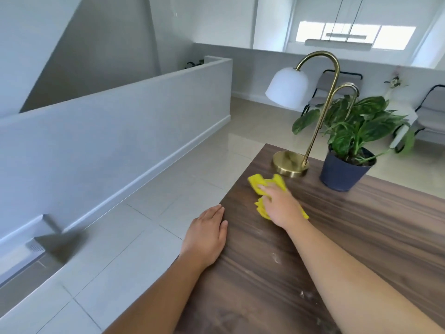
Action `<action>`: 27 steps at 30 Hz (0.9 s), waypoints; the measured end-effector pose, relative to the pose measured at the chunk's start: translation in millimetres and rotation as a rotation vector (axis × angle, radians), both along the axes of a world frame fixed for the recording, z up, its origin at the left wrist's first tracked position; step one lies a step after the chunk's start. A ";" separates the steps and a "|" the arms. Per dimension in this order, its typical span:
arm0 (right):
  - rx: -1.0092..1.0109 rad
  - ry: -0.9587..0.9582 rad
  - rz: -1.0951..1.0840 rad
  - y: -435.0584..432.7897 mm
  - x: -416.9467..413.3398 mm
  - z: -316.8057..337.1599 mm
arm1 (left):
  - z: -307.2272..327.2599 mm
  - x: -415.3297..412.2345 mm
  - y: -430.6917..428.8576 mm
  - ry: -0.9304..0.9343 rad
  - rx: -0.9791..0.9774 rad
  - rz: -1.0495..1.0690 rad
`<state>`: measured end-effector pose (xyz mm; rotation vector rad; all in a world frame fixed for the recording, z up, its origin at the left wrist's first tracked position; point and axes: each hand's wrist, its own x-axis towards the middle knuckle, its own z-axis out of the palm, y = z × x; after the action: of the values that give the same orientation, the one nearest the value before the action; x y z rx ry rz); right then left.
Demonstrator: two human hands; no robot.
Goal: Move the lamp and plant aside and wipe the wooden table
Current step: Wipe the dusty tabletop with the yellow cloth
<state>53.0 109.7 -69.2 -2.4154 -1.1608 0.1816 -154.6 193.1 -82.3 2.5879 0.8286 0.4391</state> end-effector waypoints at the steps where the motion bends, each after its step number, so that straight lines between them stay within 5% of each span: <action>1: -0.071 -0.060 -0.129 -5.3 8.4 1.8 | -0.1 0.0 -0.2 -0.003 0.003 0.000; 4: -0.255 -0.114 -0.237 -2.6 2.6 4.4 | -1.3 0.6 0.0 -0.007 0.005 -0.003; 10: -0.085 -0.005 0.530 -28.2 -47.5 -6.6 | -1.9 2.0 1.3 -0.028 0.009 -0.021; 12: -0.060 -0.043 0.383 -48.3 -21.8 -6.6 | -1.8 1.3 1.0 -0.021 0.005 -0.009; 15: -0.271 -0.109 -0.172 -74.8 10.8 -0.3 | -1.4 0.8 0.5 -0.013 -0.001 -0.005; 17: -0.362 -0.089 -0.275 -71.0 0.5 2.1 | -1.1 0.3 0.4 -0.007 -0.016 -0.009; 24: -0.170 -0.091 0.625 -84.5 -119.2 -13.3 | 5.4 -0.8 -1.2 -0.154 -0.110 0.036; 27: -0.142 -0.069 0.407 -100.4 -80.7 -7.6 | 4.5 -3.1 -1.2 -0.115 -0.106 0.000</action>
<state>-27.7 9.3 -76.8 -2.2890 -1.7166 0.3183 -157.7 192.0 -77.8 2.4412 0.7903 0.5243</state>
